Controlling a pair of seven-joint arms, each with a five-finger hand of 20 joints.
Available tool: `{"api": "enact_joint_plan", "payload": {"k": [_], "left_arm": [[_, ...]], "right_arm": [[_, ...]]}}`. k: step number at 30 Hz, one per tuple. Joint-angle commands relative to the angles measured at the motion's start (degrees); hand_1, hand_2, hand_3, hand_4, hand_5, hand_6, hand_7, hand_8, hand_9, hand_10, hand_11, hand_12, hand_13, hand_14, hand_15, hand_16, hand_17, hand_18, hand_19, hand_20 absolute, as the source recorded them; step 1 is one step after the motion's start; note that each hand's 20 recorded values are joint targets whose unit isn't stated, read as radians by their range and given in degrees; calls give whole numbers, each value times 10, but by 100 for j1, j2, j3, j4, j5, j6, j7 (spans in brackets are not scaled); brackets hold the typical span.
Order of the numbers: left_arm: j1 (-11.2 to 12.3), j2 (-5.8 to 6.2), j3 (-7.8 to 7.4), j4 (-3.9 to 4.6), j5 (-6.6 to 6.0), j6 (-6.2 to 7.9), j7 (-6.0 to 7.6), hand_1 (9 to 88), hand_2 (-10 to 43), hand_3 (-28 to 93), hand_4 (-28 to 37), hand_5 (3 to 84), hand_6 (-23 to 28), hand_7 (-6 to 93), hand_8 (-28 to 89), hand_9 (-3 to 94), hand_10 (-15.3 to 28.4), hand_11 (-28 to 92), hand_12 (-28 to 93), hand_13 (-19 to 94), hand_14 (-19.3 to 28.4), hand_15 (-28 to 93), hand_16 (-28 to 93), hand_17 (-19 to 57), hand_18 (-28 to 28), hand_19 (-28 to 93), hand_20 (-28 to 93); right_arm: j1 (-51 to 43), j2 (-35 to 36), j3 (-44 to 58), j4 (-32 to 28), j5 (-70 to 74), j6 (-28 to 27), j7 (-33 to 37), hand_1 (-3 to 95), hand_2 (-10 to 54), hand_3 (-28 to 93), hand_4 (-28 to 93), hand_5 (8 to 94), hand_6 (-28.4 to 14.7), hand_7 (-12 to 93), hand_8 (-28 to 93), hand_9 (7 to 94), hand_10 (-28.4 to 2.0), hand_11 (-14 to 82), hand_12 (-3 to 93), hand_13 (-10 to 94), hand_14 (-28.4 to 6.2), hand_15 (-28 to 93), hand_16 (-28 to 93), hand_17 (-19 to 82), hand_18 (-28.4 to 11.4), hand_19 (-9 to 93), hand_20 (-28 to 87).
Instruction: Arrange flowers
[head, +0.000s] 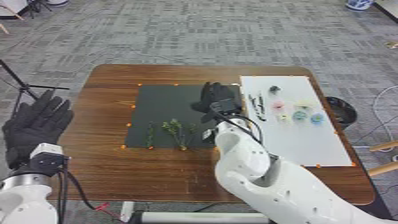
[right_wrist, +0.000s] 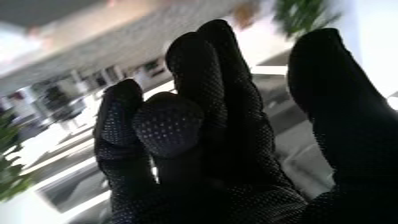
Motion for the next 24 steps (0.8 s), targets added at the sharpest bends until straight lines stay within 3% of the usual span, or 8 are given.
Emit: {"api": "enact_joint_plan", "payload": {"k": [1, 4, 7, 14, 18, 22, 24], "left_arm": [[198, -83, -81, -78, 6, -11, 118, 260, 158, 752, -283, 436, 100, 102, -78, 344, 160, 219, 105, 266, 157, 281, -45, -64, 158, 370, 98], [202, -87, -66, -77, 17, -25, 96, 259, 157, 752, -283, 438, 101, 102, -77, 344, 160, 219, 105, 266, 157, 279, -45, -64, 158, 369, 98], [186, -100, -72, -74, 22, -92, 70, 259, 157, 752, -283, 439, 100, 102, -77, 345, 160, 219, 105, 266, 157, 280, -43, -61, 162, 390, 110], [-55, 36, 45, -6, 69, -139, 17, 258, 156, 753, -283, 440, 100, 102, -78, 345, 160, 217, 104, 268, 157, 281, -46, -55, 162, 388, 113], [-248, 113, 184, 45, 115, -205, -44, 259, 156, 752, -283, 442, 99, 103, -78, 345, 159, 216, 104, 267, 155, 277, -47, -56, 161, 385, 111], [-324, 115, 281, 79, 171, -240, -133, 259, 156, 751, -283, 442, 98, 104, -79, 345, 159, 216, 104, 266, 156, 276, -46, -58, 162, 384, 111], [-309, 105, 333, 87, 119, -233, -141, 259, 156, 750, -283, 442, 99, 104, -79, 345, 159, 215, 104, 266, 156, 276, -45, -59, 162, 389, 114]], "right_arm": [[-56, 708, 951, -26, 310, -263, 337, 356, -78, 704, -140, 692, -66, 225, -77, 715, -179, 338, 279, 697, -125, 706, 372, 359, -261, 850, 311], [-28, 788, 1097, 76, 505, -719, 470, 352, -93, 675, -158, 676, -82, 160, -73, 701, -183, 302, 263, 685, -129, 718, 376, 355, -264, 855, 320], [47, 778, 1111, 230, 676, -1174, 581, 342, -95, 637, -191, 672, -92, 107, -71, 696, -173, 439, 344, 709, -125, 788, 446, 390, -264, 900, 361], [140, 758, 1077, 573, 927, -1689, 724, 335, -95, 595, -234, 655, -101, 75, -69, 693, -175, 498, 398, 718, -123, 795, 478, 399, -264, 908, 376], [338, 706, 964, 908, 841, -1802, 795, 348, -95, 598, -240, 647, -98, 75, -68, 695, -171, 502, 399, 718, -122, 794, 476, 398, -264, 906, 375], [393, 722, 884, 1126, 845, -1860, 888, 354, -95, 608, -255, 636, -100, 71, -70, 697, -168, 504, 399, 719, -121, 794, 472, 400, -264, 904, 375], [432, 697, 827, 1266, 745, -1857, 915, 359, -95, 611, -259, 633, -103, 68, -71, 698, -168, 504, 399, 721, -121, 793, 471, 401, -265, 905, 375]]}}
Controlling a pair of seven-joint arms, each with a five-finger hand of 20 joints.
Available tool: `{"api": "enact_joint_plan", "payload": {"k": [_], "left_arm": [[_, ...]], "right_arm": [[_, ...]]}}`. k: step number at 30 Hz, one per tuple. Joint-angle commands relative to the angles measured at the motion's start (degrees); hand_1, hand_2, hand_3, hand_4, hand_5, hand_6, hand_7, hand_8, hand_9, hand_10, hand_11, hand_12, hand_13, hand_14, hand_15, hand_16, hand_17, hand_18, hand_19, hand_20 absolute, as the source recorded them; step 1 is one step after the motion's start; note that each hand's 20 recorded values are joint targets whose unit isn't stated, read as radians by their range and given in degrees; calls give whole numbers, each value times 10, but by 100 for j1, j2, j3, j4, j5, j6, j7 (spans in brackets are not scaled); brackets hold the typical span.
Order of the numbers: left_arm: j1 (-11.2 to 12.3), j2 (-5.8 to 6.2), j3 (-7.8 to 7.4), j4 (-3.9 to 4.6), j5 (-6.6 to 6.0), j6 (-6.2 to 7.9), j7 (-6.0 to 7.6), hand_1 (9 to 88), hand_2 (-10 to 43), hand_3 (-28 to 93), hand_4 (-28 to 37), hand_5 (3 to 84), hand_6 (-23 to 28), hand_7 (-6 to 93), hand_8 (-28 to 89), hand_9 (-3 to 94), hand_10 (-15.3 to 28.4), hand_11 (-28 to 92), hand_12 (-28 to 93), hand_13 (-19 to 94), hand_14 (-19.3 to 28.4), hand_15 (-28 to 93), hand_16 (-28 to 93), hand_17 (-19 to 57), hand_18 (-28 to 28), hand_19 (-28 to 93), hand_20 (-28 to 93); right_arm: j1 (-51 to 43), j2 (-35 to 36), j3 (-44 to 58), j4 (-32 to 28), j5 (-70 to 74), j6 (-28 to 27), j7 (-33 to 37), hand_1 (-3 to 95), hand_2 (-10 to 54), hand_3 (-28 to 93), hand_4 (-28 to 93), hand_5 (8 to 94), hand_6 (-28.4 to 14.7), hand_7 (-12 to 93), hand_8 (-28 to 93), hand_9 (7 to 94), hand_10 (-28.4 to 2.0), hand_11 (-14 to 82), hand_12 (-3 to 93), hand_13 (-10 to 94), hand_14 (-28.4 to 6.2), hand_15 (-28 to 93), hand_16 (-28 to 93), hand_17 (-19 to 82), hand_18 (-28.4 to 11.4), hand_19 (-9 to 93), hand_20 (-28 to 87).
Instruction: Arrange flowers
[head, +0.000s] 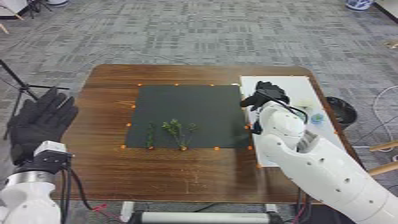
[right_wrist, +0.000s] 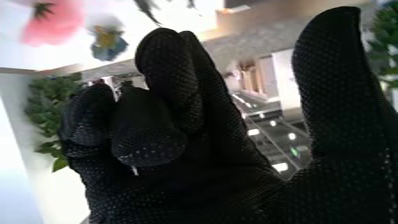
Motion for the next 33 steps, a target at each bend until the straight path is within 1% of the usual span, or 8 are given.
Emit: {"api": "enact_joint_plan", "payload": {"k": [1, 12, 18, 24, 27, 29, 30, 33], "left_arm": [[-74, 18, 172, 24, 65, -152, -153, 260, 156, 750, -283, 443, 99, 104, -79, 345, 159, 215, 104, 266, 156, 276, -45, -59, 163, 391, 116], [-94, 7, 217, 52, 84, -165, -189, 259, 156, 750, -283, 445, 99, 104, -78, 345, 158, 214, 105, 266, 156, 276, -45, -59, 163, 385, 113], [-18, -30, 213, 18, 89, -174, -202, 259, 157, 749, -283, 445, 99, 104, -78, 345, 159, 214, 106, 266, 156, 276, -44, -60, 163, 384, 113], [24, -57, 231, -9, 108, -96, -208, 259, 157, 748, -283, 445, 99, 105, -78, 345, 159, 214, 106, 266, 156, 277, -44, -60, 163, 383, 113], [-31, -58, 271, 7, 103, -85, -225, 260, 158, 748, -283, 447, 100, 105, -78, 347, 160, 215, 106, 266, 157, 278, -43, -61, 163, 383, 113], [-46, -45, 274, 1, 94, -53, -224, 260, 158, 748, -283, 448, 100, 107, -78, 347, 161, 216, 106, 266, 157, 280, -44, -60, 163, 383, 113], [-40, -40, 278, -25, 85, 41, -214, 260, 158, 747, -283, 448, 100, 107, -78, 347, 161, 216, 106, 266, 157, 280, -44, -60, 162, 383, 113], [-24, -51, 276, -23, 49, 45, -196, 260, 159, 748, -283, 451, 100, 109, -79, 349, 162, 218, 107, 267, 159, 282, -44, -61, 163, 384, 113]], "right_arm": [[189, -24, -113, 440, -205, -87, 250, 361, -95, 610, -262, 630, -105, 66, -72, 698, -167, 504, 399, 722, -121, 793, 470, 402, -264, 905, 375], [377, -144, -330, 930, 212, -442, 325, 384, -95, 576, -282, 613, -112, 53, -72, 694, -164, 504, 400, 721, -118, 789, 475, 404, -262, 903, 374], [378, -262, -479, 1121, 268, -520, 306, 446, -95, 511, -282, 613, -110, 55, -73, 696, -159, 506, 399, 721, -117, 788, 473, 402, -261, 898, 378], [395, -202, -970, 1114, 156, -825, 130, 446, -95, 684, -259, 703, -52, 167, -69, 711, -148, 534, 414, 733, -111, 784, 456, 406, -255, 892, 376], [309, -216, -1044, 1081, 191, -928, 152, 488, -95, 643, -240, 721, -44, 222, 116, 722, -144, 539, 422, 744, -110, 785, 452, 413, -254, 888, 381], [251, -214, -1094, 1053, 175, -951, 134, 513, -95, 606, -229, 731, -38, 251, 165, 732, -142, 544, 423, 750, -108, 790, 447, 417, -255, 889, 381], [243, -223, -1118, 1054, 188, -918, 151, 528, -95, 587, -213, 738, -34, 264, 182, 740, -134, 535, 452, 755, -105, 793, 443, 419, -254, 889, 381], [160, -252, -1034, 1059, 171, -835, 176, 544, -95, 598, -204, 748, -25, 303, 202, 758, -130, 520, 483, 764, -103, 795, 438, 424, -255, 889, 381]]}}
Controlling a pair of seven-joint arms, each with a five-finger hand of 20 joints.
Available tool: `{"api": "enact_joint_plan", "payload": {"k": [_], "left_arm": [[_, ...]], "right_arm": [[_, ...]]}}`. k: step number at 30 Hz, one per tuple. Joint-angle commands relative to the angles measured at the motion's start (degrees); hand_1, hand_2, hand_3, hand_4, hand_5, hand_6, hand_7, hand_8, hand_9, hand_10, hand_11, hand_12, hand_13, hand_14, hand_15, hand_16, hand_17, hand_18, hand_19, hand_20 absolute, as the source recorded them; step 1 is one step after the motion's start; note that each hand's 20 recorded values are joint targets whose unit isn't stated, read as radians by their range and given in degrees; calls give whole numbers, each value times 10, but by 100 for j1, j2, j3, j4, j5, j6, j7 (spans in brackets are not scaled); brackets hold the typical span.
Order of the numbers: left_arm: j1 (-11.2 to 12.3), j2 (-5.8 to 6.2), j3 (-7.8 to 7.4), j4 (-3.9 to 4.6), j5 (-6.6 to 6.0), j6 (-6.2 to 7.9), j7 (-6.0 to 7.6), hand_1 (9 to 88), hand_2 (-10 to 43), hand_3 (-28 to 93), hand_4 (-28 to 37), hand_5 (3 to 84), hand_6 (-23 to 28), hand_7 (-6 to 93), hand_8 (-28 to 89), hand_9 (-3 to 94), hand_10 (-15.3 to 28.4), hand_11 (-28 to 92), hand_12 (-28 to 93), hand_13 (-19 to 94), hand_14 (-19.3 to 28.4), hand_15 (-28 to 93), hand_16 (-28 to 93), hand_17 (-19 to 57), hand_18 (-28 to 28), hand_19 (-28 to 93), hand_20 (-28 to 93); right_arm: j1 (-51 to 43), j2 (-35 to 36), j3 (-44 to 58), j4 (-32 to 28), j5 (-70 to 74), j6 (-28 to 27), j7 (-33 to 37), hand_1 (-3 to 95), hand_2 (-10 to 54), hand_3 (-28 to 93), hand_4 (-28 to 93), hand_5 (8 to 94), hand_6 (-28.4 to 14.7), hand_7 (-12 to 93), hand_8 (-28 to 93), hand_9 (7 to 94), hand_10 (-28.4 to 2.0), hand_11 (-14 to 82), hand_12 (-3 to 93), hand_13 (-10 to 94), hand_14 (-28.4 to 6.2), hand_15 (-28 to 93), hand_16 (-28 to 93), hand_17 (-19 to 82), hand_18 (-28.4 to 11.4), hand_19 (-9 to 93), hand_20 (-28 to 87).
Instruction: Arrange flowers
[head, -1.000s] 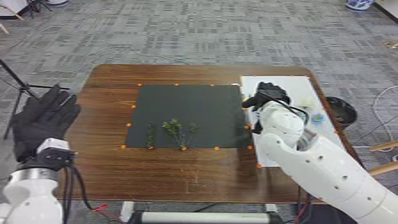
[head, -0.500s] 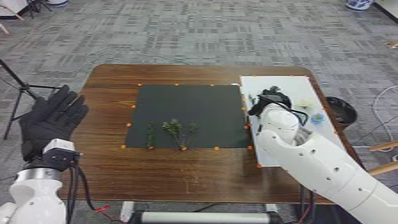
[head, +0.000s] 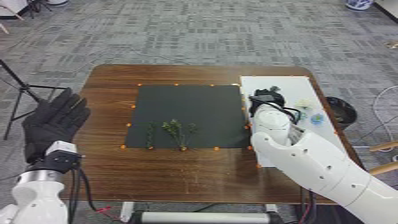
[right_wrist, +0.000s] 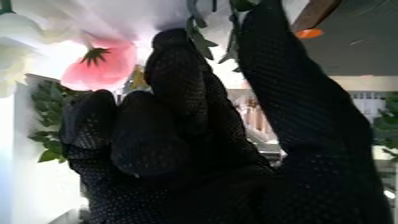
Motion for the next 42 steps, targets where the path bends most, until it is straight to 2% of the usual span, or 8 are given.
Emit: {"api": "enact_joint_plan", "payload": {"k": [1, 4, 12, 17, 21, 29, 37, 42], "left_arm": [[58, -39, 42, -39, -25, 144, -15, 261, 160, 748, -283, 451, 101, 110, -79, 351, 162, 219, 107, 267, 159, 284, -44, -61, 163, 384, 113], [80, -47, 44, -53, -43, 184, -2, 260, 160, 749, -283, 452, 101, 111, -79, 351, 162, 223, 107, 267, 159, 287, -44, -61, 163, 385, 113], [145, -69, 30, -72, -60, 194, 20, 260, 162, 749, -283, 455, 103, 113, -81, 353, 162, 225, 105, 268, 160, 292, -46, -61, 163, 387, 112], [172, -85, -2, -79, -13, 201, -1, 260, 162, 750, -283, 455, 103, 113, -81, 354, 162, 226, 104, 268, 160, 294, -47, -61, 162, 387, 112], [184, -77, -14, -78, -36, 206, 16, 260, 162, 750, -283, 456, 102, 113, -81, 353, 162, 225, 104, 268, 161, 295, -47, -62, 163, 389, 112], [84, -32, 61, -32, -32, 184, -52, 259, 162, 750, -283, 456, 103, 113, -81, 353, 162, 225, 104, 268, 161, 293, -48, -61, 162, 389, 112], [-5, 70, 121, 10, 15, 187, -164, 259, 162, 750, -283, 456, 102, 113, -81, 354, 161, 225, 104, 268, 161, 294, -47, -62, 163, 390, 111], [-6, 106, 96, -1, 35, 199, -147, 259, 162, 750, -283, 455, 102, 114, -82, 354, 161, 225, 104, 268, 160, 295, -47, -62, 162, 388, 110]], "right_arm": [[-532, -83, -158, 95, 193, -5, 19, 548, -95, 608, -206, 751, -23, 321, 209, 762, -129, 512, 496, 766, -102, 794, 439, 427, -254, 889, 379], [-593, -23, -95, 55, 40, 249, -12, 550, -95, 619, -215, 747, -17, 399, 214, 766, -130, 511, 496, 770, -101, 794, 436, 430, -253, 889, 378], [-828, 38, 407, -176, -137, 1025, -43, 520, -95, 659, -141, 720, -24, 476, 229, 771, -127, 503, 502, 776, -97, 784, 430, 436, -251, 890, 371], [-1140, 136, 851, -657, -590, 2052, -134, 518, -95, 666, -137, 712, -26, 491, 231, 770, -124, 496, 509, 778, -96, 779, 427, 440, -250, 890, 367], [-1308, 194, 1096, -1201, -390, 2467, -260, 517, -95, 669, -141, 708, -27, 500, 227, 771, -124, 497, 507, 782, -93, 775, 425, 444, -250, 892, 363], [-1653, -39, 1242, -1880, 229, 2489, -273, 517, -95, 670, -145, 702, -32, 509, 222, 769, -122, 498, 506, 784, -92, 772, 425, 446, -250, 895, 357], [-2144, -754, 1152, -1925, 49, 2448, 205, 528, -95, 659, -157, 705, -35, 507, 220, 772, -129, 502, 497, 786, -94, 770, 426, 449, -256, 899, 351], [-2222, -903, 967, -1878, 81, 2403, 220, 529, -95, 659, -155, 711, -36, 501, 219, 773, -132, 505, 487, 788, -96, 769, 425, 450, -261, 902, 348]]}}
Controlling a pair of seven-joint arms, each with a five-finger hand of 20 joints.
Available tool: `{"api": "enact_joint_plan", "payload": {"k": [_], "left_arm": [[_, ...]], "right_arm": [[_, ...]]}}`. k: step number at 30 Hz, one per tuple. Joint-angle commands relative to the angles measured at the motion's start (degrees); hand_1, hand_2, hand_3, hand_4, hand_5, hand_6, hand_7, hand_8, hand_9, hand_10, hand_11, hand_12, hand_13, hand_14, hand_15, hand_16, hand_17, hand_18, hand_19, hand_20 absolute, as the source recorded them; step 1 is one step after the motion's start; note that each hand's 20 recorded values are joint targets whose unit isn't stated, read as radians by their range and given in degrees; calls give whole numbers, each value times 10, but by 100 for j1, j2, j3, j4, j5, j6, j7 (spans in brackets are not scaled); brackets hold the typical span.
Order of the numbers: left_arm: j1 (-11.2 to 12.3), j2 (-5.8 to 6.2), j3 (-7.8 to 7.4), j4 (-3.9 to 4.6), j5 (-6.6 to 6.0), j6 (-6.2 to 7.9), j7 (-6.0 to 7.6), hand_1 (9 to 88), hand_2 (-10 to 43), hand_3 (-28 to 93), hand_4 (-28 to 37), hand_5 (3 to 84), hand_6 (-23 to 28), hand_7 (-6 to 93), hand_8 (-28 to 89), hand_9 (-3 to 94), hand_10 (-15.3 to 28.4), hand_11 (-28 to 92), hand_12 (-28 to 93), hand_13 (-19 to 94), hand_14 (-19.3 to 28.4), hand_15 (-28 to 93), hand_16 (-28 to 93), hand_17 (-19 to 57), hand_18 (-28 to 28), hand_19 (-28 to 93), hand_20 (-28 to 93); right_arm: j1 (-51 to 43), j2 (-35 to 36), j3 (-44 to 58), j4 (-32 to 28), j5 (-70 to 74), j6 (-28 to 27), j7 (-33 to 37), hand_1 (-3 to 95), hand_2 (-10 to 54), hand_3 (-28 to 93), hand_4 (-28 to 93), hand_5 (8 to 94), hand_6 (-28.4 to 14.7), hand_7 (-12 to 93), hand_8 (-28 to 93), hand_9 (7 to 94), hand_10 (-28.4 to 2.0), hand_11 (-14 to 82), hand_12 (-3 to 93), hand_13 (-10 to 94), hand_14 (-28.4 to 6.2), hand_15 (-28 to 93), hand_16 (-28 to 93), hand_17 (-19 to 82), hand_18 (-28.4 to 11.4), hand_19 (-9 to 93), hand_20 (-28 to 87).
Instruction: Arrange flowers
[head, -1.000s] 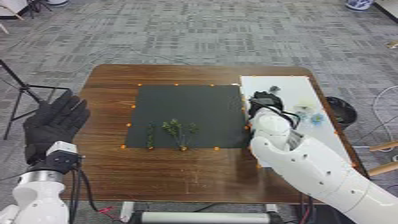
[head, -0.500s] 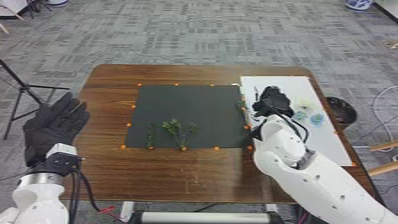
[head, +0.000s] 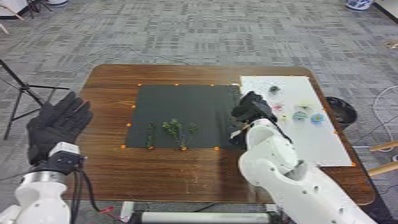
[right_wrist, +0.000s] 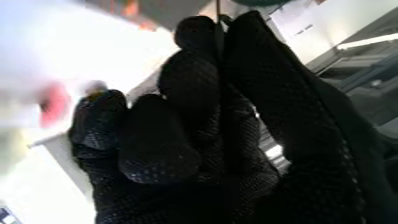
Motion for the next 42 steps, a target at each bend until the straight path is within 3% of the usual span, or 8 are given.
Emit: {"api": "enact_joint_plan", "payload": {"k": [1, 4, 9, 13, 16, 18, 34, 42], "left_arm": [[16, 71, -2, 1, 56, 46, -68, 259, 162, 750, -283, 455, 102, 114, -82, 354, 161, 225, 104, 268, 160, 294, -47, -62, 162, 388, 110], [-11, 76, 46, 11, 33, 113, -65, 259, 163, 749, -283, 455, 102, 114, -81, 354, 161, 225, 104, 268, 161, 294, -47, -62, 163, 388, 111], [-32, 61, 54, 40, 91, 38, -128, 259, 163, 750, -283, 457, 102, 114, -81, 353, 161, 225, 104, 268, 161, 294, -48, -64, 163, 391, 112], [16, 38, 61, 25, 52, 64, -93, 259, 163, 750, -283, 457, 102, 115, -82, 353, 162, 224, 104, 268, 161, 293, -48, -64, 163, 391, 111], [25, 8, 28, 48, 101, -58, -136, 258, 164, 750, -283, 457, 102, 114, -82, 353, 162, 224, 104, 268, 161, 294, -48, -64, 163, 390, 111], [44, -5, 8, 39, 92, -36, -126, 259, 165, 748, -283, 455, 102, 114, -82, 353, 162, 224, 104, 268, 160, 293, -48, -64, 162, 390, 111], [83, -54, -52, 25, 35, -41, -46, 258, 166, 748, -283, 453, 101, 113, -81, 352, 162, 225, 106, 266, 161, 292, -46, -63, 162, 388, 111], [134, -86, -106, 7, 41, -39, 14, 258, 166, 748, -283, 453, 102, 113, -81, 352, 162, 224, 106, 266, 161, 291, -46, -63, 162, 387, 112]], "right_arm": [[-257, -396, -355, 96, -47, -117, 75, 529, -95, 659, -154, 711, -37, 500, 220, 773, -132, 506, 486, 789, -97, 769, 425, 450, -261, 903, 346], [-254, -490, -415, 226, -31, -122, 121, 527, -95, 659, -154, 713, -37, 498, 220, 774, -133, 510, 480, 789, -95, 769, 425, 450, -261, 904, 344], [-266, -592, -491, 425, -142, 158, 162, 525, -95, 660, -155, 713, -36, 496, 219, 775, -135, 513, 478, 790, -95, 768, 424, 454, -261, 906, 339], [-301, -587, -515, 466, -286, 76, 151, 523, -95, 661, -155, 716, -34, 494, 208, 779, -135, 517, 477, 794, -94, 768, 422, 458, -261, 911, 336], [-312, -568, -433, 490, -133, 79, 169, 513, -95, 665, -148, 714, -31, 492, 200, 777, -134, 513, 490, 793, -94, 768, 423, 457, -260, 912, 331], [-316, -531, -407, 495, -137, 85, 189, 501, -95, 663, -145, 700, -30, 497, 198, 767, -136, 510, 502, 788, -93, 767, 426, 452, -258, 913, 326], [-503, -275, -85, 185, -245, 108, 223, 468, -95, 629, -120, 661, -39, 506, 178, 732, -153, 542, 451, 769, -97, 770, 427, 431, -260, 912, 318], [-352, 83, 317, -95, -1456, -94, -87, 436, -95, 642, -124, 644, -54, 447, 166, 697, -172, 533, 415, 732, -119, 767, 423, 391, -270, 893, 320]]}}
